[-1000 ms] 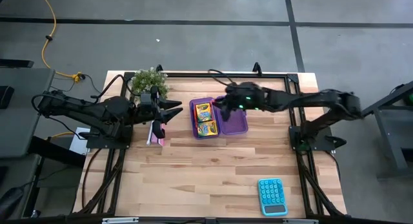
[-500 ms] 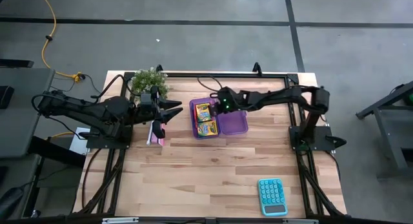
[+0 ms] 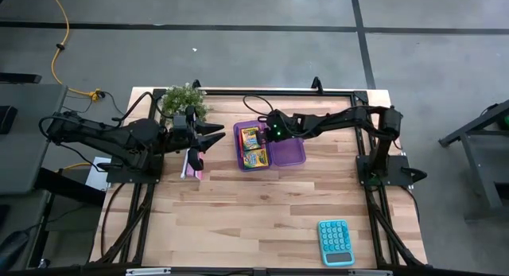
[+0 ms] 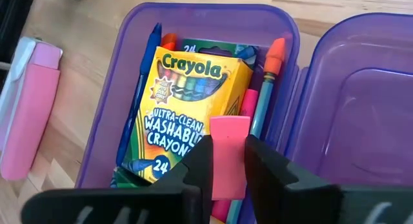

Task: Pick & place school supplies into a supply box
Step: Put the pink eraser into the purple supply box, then adjust the purple supply box, then return to Home Position

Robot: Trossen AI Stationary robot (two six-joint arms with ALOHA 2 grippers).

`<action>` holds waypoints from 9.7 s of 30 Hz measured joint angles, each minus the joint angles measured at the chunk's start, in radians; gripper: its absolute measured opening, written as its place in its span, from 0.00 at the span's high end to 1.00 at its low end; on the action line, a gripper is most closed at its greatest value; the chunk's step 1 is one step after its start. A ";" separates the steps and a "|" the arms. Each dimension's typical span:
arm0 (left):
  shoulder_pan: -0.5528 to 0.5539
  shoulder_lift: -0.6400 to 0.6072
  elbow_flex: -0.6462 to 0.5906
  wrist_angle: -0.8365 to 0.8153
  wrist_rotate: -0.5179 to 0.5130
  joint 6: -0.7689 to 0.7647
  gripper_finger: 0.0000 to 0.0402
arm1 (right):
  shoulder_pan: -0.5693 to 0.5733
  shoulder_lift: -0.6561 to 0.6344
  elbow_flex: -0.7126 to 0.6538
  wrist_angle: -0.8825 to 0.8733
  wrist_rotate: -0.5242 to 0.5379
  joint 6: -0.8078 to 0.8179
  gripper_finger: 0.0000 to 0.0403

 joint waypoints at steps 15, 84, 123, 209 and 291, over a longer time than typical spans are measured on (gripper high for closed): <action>0.000 0.000 0.000 0.000 0.000 0.000 0.75 | -0.003 -0.023 0.000 0.002 0.013 -0.030 0.63; 0.000 0.000 0.000 0.000 -0.031 -0.019 0.75 | 0.211 -0.491 -0.546 -0.134 -0.082 0.089 1.00; 0.000 -0.182 0.000 -0.264 0.075 -0.056 0.99 | 0.247 -1.001 -0.545 0.598 -0.053 -0.676 1.00; 0.301 -0.869 -0.783 -0.208 0.339 -0.236 1.00 | 0.247 -1.120 -0.563 0.305 -0.128 -0.576 1.00; 0.301 -0.885 -0.782 -0.207 0.340 -0.236 1.00 | 0.243 -1.694 -1.051 0.084 0.006 -0.375 1.00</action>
